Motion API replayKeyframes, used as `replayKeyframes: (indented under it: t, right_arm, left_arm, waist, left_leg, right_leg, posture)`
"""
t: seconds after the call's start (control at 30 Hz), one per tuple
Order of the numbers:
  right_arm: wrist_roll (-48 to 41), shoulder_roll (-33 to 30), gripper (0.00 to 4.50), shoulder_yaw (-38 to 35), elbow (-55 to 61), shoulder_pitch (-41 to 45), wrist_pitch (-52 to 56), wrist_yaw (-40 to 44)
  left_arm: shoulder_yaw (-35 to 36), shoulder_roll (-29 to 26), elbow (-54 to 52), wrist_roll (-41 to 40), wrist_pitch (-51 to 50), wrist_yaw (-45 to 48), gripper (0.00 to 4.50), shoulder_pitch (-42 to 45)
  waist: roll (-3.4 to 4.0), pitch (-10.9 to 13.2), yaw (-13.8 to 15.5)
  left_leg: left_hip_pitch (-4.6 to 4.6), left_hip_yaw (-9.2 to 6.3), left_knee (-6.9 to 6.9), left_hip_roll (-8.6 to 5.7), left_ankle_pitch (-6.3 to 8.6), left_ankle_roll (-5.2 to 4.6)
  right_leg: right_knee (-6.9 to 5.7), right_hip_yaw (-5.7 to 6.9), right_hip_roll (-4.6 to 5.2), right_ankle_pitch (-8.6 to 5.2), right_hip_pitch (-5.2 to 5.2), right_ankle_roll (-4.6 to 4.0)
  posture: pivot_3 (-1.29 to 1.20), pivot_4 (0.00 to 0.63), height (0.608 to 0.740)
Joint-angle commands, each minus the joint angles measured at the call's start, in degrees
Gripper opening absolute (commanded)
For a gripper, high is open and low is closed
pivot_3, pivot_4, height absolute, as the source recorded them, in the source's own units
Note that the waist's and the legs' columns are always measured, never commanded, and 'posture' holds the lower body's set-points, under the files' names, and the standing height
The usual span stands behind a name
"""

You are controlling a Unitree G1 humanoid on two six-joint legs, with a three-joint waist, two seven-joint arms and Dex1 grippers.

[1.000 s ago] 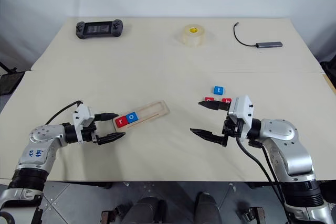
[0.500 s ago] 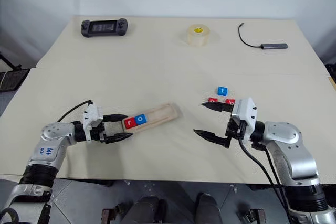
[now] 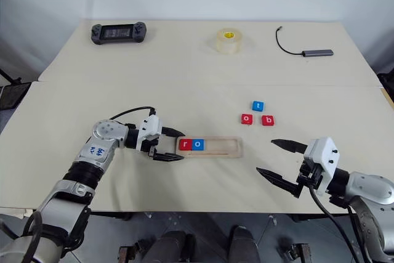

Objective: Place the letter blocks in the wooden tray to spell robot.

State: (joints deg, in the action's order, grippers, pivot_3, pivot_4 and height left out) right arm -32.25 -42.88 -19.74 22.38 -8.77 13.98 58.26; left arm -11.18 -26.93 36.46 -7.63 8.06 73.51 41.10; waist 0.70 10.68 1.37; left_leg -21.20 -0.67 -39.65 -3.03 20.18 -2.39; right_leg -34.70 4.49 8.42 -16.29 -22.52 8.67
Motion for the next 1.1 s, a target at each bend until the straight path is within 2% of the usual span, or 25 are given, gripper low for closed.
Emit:
replayKeyframes:
  t: [0.03,0.1,0.13,0.27,0.37,0.57,0.63,0.73,0.9,1.1]
  right_arm:
    - [-1.48,0.63,4.50,-2.13,2.53,-1.06,-0.56,-0.98]
    - [-1.50,1.01,4.50,-2.26,2.87,-1.56,-0.60,-1.48]
    - [-1.52,1.29,4.50,-2.37,3.09,-1.92,-0.67,-1.89]
    - [-0.65,2.70,4.50,-3.99,3.83,-4.32,-1.99,-4.05]
    - [-0.56,4.67,4.50,-6.92,4.28,-7.15,-3.47,-6.23]
    - [1.66,8.82,4.50,-10.66,1.00,-14.08,-9.07,-7.04]
    - [2.27,10.36,4.50,-11.56,-1.04,-14.82,-11.04,-7.96]
    - [0.72,12.15,4.50,-12.39,-2.04,-13.93,-11.00,-10.23]
    - [0.18,9.92,4.50,-9.07,-1.76,-6.04,-6.36,-13.66]
    - [0.51,3.24,4.50,-1.35,-3.71,13.15,12.85,-22.45]
  left_arm:
    - [0.46,-0.16,1.57,0.11,0.38,1.38,3.74,0.22]
    - [0.97,0.09,2.02,-0.61,0.49,2.12,4.42,0.31]
    - [1.57,0.21,2.14,-0.93,0.98,1.79,4.46,0.23]
    - [5.77,-0.19,1.65,-3.59,3.78,0.68,4.46,-1.10]
    - [9.57,-2.84,-1.30,-7.21,2.61,2.82,4.46,-4.30]
    - [16.18,-6.62,-11.42,-12.72,1.15,1.85,4.46,-13.18]
    - [17.80,-6.63,-14.84,-14.08,1.69,1.17,4.46,-16.27]
    - [18.69,-6.71,-20.37,-16.93,-3.59,0.00,4.46,-19.31]
    - [19.04,-6.70,-27.13,-20.88,-11.07,-1.72,4.46,-21.80]
    - [19.51,-6.32,-30.30,-20.27,-11.55,-5.14,4.46,-22.73]
  waist:
    - [-0.01,0.00,0.08]
    - [-0.02,0.00,0.10]
    - [-0.02,0.00,0.09]
    - [-0.02,0.01,0.10]
    - [-0.02,0.01,0.08]
    - [-0.02,0.01,0.09]
    - [-0.02,0.01,0.17]
    - [-0.02,0.01,0.12]
    - [0.01,-0.01,-0.28]
    - [0.07,-0.01,-0.88]
  left_leg:
    - [0.00,-0.01,-0.03,0.00,0.00,0.00]
    - [-0.01,-0.03,-0.06,-0.01,0.00,-0.01]
    - [-0.02,-0.04,-0.07,-0.02,0.00,-0.01]
    - [-0.03,-0.06,-0.07,-0.02,0.00,-0.01]
    - [-0.04,-0.10,-0.06,-0.02,0.00,-0.01]
    - [0.01,-0.10,-0.03,0.01,0.01,0.00]
    - [0.03,-0.13,-0.05,-0.03,0.01,-0.02]
    - [0.04,-0.15,-0.04,-0.05,0.02,-0.02]
    - [0.07,-0.14,-0.04,-0.01,0.02,0.00]
    - [0.08,-0.12,-0.03,0.04,0.00,0.04]
  right_leg:
    - [0.00,0.00,0.00,0.00,0.02,0.00]
    - [0.00,-0.01,0.00,0.01,0.03,0.01]
    - [-0.01,-0.02,0.01,0.01,0.03,0.01]
    - [0.00,-0.02,0.01,0.01,0.02,0.01]
    - [0.00,-0.01,0.01,0.01,0.01,0.01]
    - [0.01,-0.05,0.01,0.01,0.04,0.01]
    - [0.01,-0.08,0.06,0.01,0.07,0.02]
    - [0.01,-0.11,0.08,0.02,0.07,0.03]
    - [-0.03,-0.15,0.06,0.01,0.05,0.02]
    - [-0.08,-0.18,0.03,-0.01,-0.02,-0.02]
  posture:
    - [0.00,0.150,0.740]
    - [0.00,0.150,0.740]
    - [0.00,0.150,0.740]
    - [0.00,0.150,0.740]
    - [0.00,0.150,0.740]
    - [0.00,0.150,0.740]
    - [0.00,0.150,0.740]
    - [0.00,0.150,0.740]
    - [0.00,0.150,0.740]
    - [0.00,0.150,0.740]
